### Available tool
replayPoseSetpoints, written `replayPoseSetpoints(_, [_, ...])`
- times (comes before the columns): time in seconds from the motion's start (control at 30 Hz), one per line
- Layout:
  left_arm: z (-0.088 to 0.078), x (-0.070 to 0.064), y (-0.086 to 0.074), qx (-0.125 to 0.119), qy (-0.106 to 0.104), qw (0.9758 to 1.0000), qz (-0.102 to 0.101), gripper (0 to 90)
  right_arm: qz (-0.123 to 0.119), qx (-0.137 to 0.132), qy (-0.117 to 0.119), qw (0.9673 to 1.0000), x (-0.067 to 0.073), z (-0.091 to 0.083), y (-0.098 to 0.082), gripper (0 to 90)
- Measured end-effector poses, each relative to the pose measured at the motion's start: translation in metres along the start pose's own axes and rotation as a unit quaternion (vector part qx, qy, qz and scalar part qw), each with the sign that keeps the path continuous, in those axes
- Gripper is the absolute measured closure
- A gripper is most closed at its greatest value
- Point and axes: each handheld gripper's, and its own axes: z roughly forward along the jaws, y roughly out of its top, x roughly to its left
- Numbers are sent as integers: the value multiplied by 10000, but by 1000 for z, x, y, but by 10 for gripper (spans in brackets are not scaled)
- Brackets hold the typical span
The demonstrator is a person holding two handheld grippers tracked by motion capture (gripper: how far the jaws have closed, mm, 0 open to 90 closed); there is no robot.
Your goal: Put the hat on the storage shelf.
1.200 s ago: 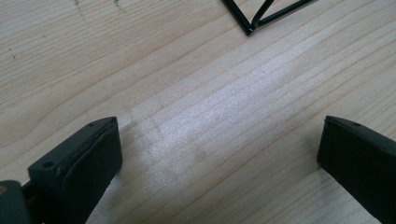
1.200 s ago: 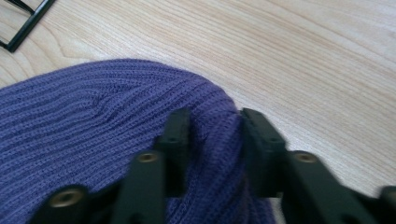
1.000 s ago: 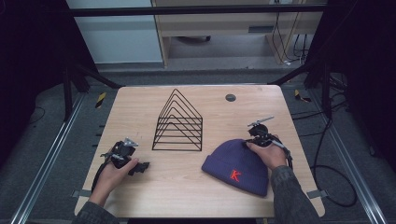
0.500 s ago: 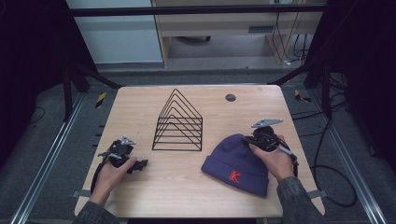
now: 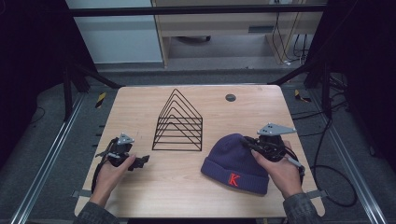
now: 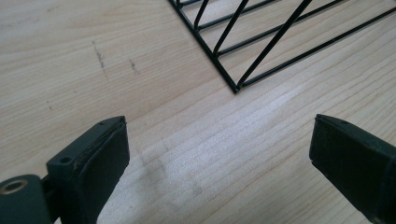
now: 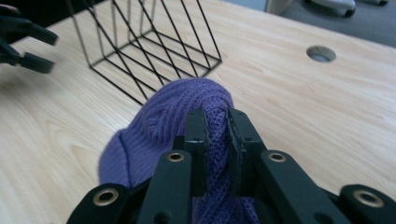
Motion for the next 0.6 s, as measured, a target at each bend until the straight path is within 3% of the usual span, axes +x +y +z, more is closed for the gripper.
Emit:
replayPoseSetpoints(0.33, [-13, -4, 2, -305, -69, 9995, 20, 65, -259, -377, 246, 9986, 22, -14, 25, 804])
replayPoseSetpoints(0.53, [-33, -12, 12, -723, -164, 9972, 140, 65, -433, -530, 304, 9972, 21, -25, 48, 804])
replayPoseSetpoints(0.6, [-41, -15, 19, -913, -268, 9952, 218, 65, -489, -606, 301, 9965, 18, -29, 56, 804])
